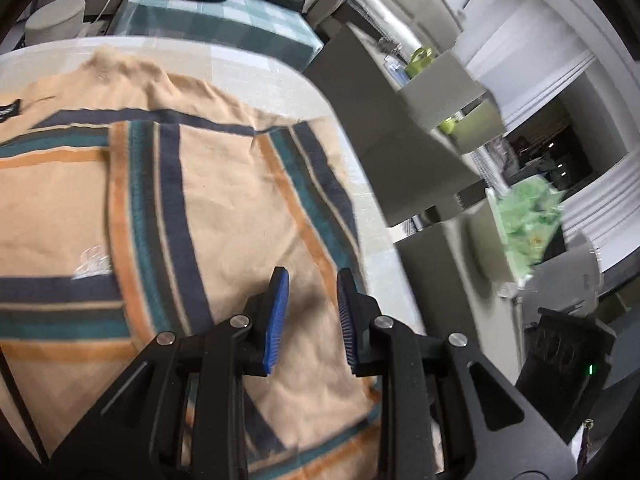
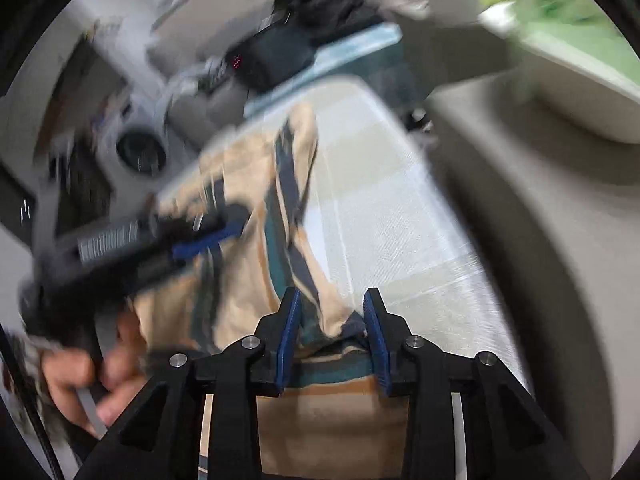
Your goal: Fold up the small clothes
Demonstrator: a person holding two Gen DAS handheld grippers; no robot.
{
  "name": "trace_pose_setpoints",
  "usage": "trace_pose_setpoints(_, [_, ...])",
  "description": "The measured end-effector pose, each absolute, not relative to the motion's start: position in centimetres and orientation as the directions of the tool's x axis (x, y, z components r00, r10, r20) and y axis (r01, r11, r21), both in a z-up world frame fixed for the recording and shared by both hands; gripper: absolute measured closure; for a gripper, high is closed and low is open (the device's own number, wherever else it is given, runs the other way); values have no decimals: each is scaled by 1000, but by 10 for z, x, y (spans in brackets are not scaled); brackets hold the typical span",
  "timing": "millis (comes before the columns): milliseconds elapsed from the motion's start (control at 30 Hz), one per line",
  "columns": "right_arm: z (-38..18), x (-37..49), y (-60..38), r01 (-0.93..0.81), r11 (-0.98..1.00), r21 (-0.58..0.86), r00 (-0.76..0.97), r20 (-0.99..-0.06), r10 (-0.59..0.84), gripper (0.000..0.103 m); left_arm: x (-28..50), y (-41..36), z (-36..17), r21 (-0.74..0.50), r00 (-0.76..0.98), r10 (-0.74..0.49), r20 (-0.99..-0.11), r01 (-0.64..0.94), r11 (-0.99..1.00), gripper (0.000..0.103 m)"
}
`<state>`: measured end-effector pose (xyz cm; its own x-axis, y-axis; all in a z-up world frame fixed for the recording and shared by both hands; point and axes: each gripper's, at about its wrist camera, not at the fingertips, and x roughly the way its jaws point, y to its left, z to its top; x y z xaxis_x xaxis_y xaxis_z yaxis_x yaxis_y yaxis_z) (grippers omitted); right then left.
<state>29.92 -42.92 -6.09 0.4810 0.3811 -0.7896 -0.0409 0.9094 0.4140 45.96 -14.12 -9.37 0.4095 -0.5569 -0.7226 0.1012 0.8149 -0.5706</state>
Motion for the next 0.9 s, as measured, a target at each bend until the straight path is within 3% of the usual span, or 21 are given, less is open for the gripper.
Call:
trace_pose_setpoints(67, [-56,298,-425,-88,915,393,483,-787,384,73,464,-145,-101,-572,405,-555,-727,90,815,83])
trace_pose_setpoints(100, [-54,297,-422,-114,923,368,486,-789,375,86,465,-147,-102,-572,412,-554,-723,91,815,83])
trace_pose_setpoints(133, [-54,296,-420,-123,933,337,493,-796,352,92,465,-145,-102,-576,411,-559,-720,97,812,83])
trace_pose_setpoints(267, [-55,290,-420,-165,938,305,499,-794,346,99,466,-139,-104,-582,421,-565,-709,102,807,83])
trace_pose_setpoints(400, [-56,278,-443,-81,950,301,528,-796,297,102,464,-135,-106,-583,431,-565,-703,106,806,83])
trace_pose_setpoints(533, [-58,279,-454,-68,940,335,513,-796,321,101,458,-135,-101,-553,430,-532,-729,88,829,83])
trace_pose_setpoints(667, [-45,282,-459,-77,919,387,566,-742,359,96,452,-141,-85,-541,448,-539,-713,135,830,80])
trace_pose_setpoints(800, [-50,297,-442,-111,906,410,541,-740,401,83,458,-162,-84,-520,434,-543,-719,181,835,80])
trace_pose_setpoints(900, [-58,304,-429,-129,909,396,505,-763,404,83,471,-171,-96,-503,409,-527,-745,174,846,80])
